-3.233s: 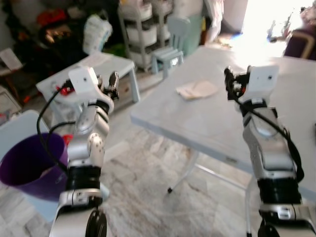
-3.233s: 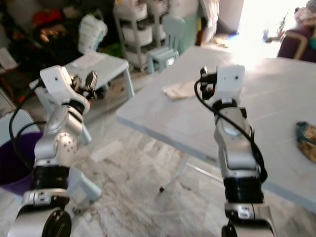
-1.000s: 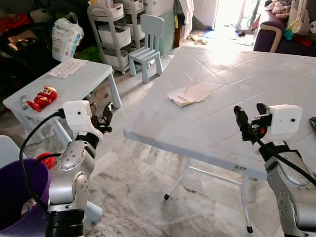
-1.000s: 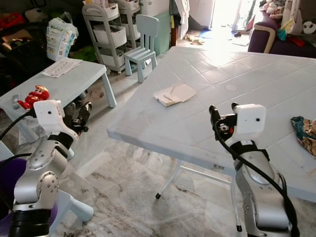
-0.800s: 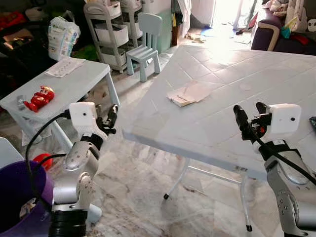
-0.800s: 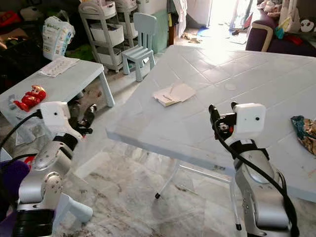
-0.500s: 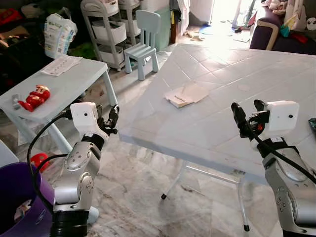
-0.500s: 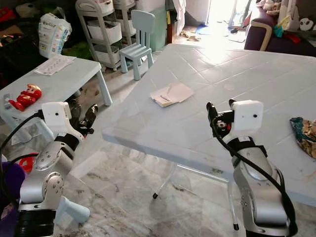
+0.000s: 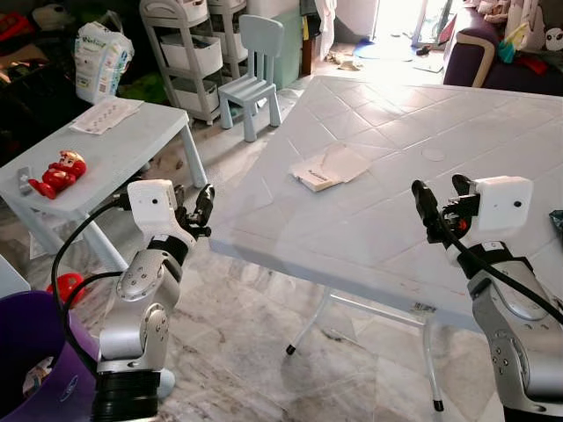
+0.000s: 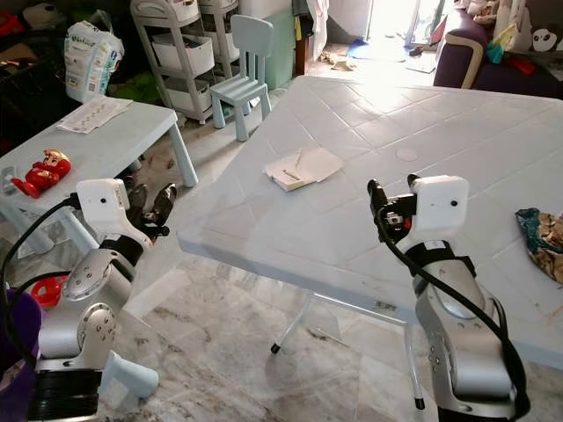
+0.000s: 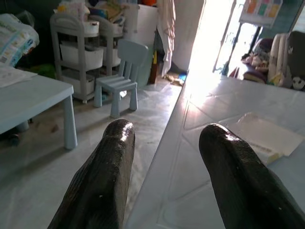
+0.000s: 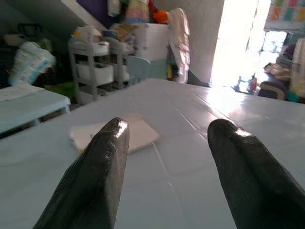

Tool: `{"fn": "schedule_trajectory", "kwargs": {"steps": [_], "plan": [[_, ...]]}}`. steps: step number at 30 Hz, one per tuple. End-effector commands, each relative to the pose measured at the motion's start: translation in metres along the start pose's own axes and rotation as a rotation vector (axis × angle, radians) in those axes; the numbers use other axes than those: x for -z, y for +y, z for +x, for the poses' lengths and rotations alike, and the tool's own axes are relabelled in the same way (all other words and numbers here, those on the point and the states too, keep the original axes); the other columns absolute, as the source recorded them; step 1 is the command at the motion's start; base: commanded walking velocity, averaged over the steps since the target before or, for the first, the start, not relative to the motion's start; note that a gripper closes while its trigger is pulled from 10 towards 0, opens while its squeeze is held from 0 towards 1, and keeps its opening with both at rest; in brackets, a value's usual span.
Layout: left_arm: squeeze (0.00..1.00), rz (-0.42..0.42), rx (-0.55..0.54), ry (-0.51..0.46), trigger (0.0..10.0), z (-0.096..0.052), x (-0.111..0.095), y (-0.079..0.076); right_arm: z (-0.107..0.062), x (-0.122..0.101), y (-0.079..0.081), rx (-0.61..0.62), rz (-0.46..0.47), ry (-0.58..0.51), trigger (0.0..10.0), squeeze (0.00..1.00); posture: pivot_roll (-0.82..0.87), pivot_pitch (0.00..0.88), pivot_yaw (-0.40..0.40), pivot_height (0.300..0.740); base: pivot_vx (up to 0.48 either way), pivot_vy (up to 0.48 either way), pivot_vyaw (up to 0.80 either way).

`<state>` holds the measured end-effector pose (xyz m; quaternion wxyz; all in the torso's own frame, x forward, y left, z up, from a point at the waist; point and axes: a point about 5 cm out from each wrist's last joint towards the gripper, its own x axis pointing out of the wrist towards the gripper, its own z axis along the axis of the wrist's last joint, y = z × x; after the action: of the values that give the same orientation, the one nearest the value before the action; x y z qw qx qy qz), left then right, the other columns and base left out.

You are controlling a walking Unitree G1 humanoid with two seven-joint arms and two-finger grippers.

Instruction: Picking trash to rubbish bin

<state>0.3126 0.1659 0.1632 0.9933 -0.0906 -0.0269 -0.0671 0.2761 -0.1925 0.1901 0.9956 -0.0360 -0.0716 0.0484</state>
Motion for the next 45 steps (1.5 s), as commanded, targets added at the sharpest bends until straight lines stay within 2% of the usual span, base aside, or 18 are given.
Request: {"fn": "schedule_trajectory", "kwargs": {"steps": [1,25,28,42,45], "plan": [[0.00,-0.004,-0.007,0.008,10.0,0.001,0.000,0.002,0.002,-0.004,0.002,-0.010,-0.005,-0.013,10.0,0.00,-0.14,0.000,0.054,0.740,0.000,-0.262,0.00],[0.00,0.001,-0.007,0.001,10.0,0.004,-0.002,0.003,0.006,-0.004,0.003,-0.010,-0.010,-0.015,10.0,0.00,-0.14,0.000,0.054,0.740,0.000,-0.324,0.00],[0.00,-0.011,-0.015,-0.005,10.0,0.005,-0.003,0.004,0.008,-0.004,0.004,-0.012,-0.005,-0.012,10.0,0.00,-0.14,0.000,0.053,0.740,0.000,0.000,0.00],[0.00,-0.030,-0.029,-0.026,10.0,0.011,-0.009,0.006,0.010,-0.005,0.002,-0.006,-0.008,-0.018,10.0,0.00,-0.14,0.000,0.053,0.740,0.000,0.000,-0.78],[0.00,-0.036,-0.043,-0.031,10.0,0.012,-0.011,0.008,0.010,-0.006,0.002,-0.006,-0.011,-0.024,10.0,0.00,-0.14,0.000,0.053,0.740,0.000,0.000,0.00]]}}
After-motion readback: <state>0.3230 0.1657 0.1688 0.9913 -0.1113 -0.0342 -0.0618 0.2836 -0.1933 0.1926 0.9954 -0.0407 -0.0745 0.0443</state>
